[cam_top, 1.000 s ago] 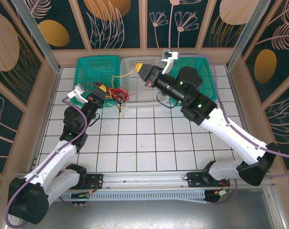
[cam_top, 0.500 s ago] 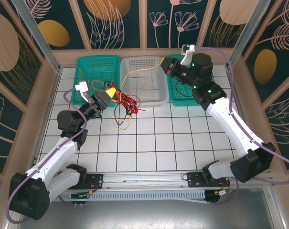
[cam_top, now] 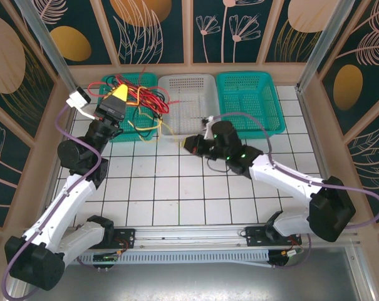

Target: Untangle the cables

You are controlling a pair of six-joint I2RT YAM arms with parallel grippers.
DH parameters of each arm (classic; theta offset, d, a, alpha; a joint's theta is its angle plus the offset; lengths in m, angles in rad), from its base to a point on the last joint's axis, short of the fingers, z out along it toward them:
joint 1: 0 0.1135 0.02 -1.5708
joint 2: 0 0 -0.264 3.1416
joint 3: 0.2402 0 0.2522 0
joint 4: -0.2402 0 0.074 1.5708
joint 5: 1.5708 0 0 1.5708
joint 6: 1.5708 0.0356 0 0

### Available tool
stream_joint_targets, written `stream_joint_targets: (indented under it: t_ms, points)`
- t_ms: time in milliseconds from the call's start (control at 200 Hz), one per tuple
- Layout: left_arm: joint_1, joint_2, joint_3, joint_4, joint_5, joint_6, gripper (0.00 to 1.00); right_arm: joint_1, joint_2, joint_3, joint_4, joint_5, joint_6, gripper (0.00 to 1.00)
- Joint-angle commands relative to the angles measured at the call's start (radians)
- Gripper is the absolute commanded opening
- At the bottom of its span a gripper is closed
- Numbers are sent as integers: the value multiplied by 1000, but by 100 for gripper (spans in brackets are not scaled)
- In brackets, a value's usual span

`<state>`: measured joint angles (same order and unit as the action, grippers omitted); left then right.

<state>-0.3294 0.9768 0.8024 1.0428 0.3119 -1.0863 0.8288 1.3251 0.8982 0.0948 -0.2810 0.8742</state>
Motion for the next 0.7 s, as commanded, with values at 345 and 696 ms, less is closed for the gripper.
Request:
stream_joint_targets:
  t_ms: [345,696]
  points:
    - [-1,61,-6,38,-602,329,0,259,-185,-58,103,290,26,0]
    - [-1,64,-70,-113,-599,386,0,306,-307,168,-39,394,-174,0]
